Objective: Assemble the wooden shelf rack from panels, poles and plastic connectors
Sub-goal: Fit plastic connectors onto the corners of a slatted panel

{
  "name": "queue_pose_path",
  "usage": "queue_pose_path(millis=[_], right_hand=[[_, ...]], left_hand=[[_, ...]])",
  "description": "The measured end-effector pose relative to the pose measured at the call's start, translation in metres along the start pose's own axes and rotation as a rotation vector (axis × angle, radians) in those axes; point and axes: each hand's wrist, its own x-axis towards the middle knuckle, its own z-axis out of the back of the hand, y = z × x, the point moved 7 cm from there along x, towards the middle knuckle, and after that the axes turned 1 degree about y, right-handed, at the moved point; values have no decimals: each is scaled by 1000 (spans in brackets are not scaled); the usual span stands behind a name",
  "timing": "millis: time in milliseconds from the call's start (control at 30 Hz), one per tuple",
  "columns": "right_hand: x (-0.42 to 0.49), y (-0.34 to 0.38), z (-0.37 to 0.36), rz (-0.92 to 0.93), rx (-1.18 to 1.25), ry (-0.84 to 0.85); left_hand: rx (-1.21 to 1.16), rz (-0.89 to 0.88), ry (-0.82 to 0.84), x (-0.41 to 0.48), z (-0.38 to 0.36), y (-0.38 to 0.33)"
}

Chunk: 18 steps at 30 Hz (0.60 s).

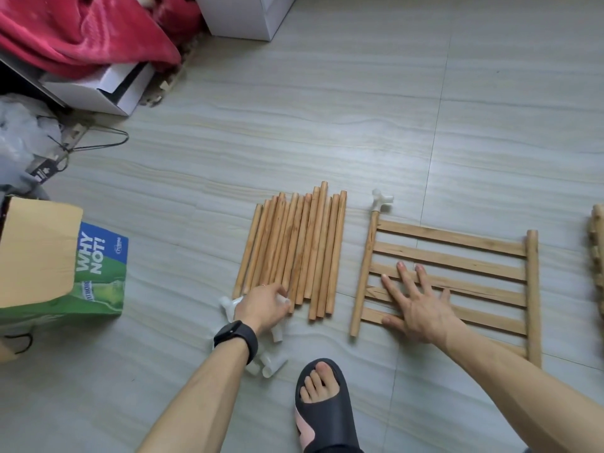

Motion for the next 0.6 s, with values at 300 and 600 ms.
queue_pose_path(millis=[300, 600], right_hand=[[-5, -3, 19, 58, 80, 22], [-48, -47, 144, 187, 1488, -23]], left_hand=[[-993, -12, 213, 5, 26, -45], [-762, -240, 386, 3, 34, -206]])
